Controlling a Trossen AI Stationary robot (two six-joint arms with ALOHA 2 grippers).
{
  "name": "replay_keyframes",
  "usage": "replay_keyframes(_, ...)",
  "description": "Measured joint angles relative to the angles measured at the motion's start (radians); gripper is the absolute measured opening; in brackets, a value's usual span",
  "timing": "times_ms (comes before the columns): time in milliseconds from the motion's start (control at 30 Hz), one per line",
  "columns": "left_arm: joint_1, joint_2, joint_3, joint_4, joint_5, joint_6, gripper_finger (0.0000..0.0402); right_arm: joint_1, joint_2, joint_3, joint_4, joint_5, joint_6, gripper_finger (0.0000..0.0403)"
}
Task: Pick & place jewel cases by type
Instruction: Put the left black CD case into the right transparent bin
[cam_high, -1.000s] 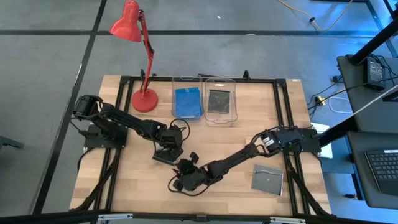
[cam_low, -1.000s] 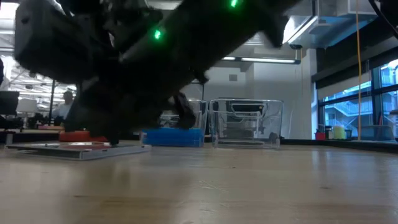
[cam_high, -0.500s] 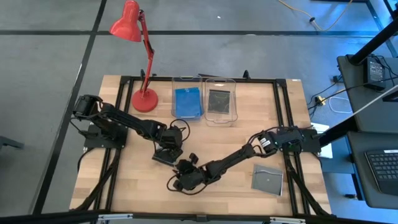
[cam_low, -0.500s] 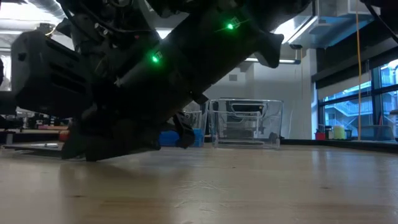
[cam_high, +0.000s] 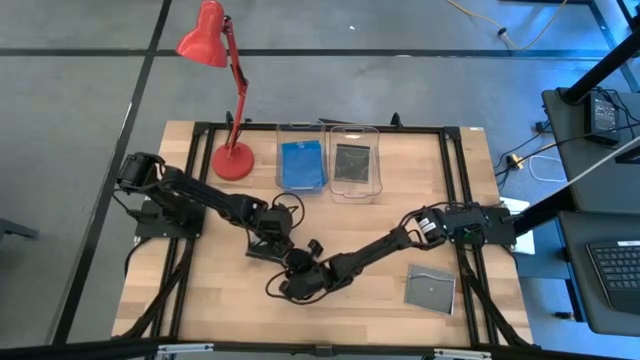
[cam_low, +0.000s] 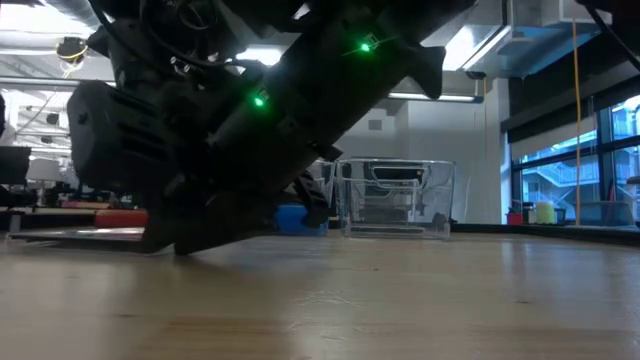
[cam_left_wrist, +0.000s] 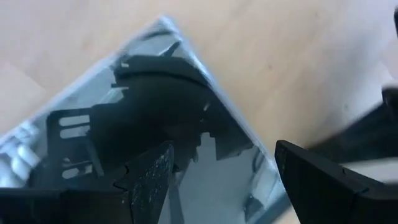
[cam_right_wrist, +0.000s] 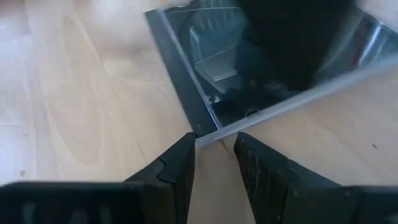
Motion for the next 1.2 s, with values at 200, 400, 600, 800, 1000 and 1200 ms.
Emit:
replay_keyframes(200, -0.073, -0.002, 0.000, -0.006, 0.034, -0.084, 0.0276, 0.005, -0.002, -0.001, -0.044, 0.031, 0.030, 0.0126)
replay_keyframes(400, -0.158, -0.002, 0.000, -0.007, 0.038, -0.208, 0.0276, 0.011, -0.001, -0.004, -0.053, 0.058, 0.030, 0.0126)
replay_keyframes(600, -0.225, -0.001, 0.000, -0.001, 0.030, -0.310, 0.0276, 0.011, -0.002, -0.003, -0.054, 0.051, 0.034, 0.0126)
replay_keyframes(800, -0.232, -0.023, 0.000, -0.004, 0.014, -0.271, 0.0276, 0.013, -0.002, -0.003, -0.053, 0.050, 0.033, 0.0126)
replay_keyframes(1000, -0.218, -0.144, 0.000, -0.069, -0.046, -0.250, 0.0276, 0.030, 0.003, 0.039, -0.092, 0.061, -0.006, 0.0127)
replay_keyframes(1200, -0.218, -0.287, 0.000, -0.309, -0.100, -0.333, 0.0276, 0.051, 0.013, 0.168, -0.263, 0.050, -0.218, 0.0127)
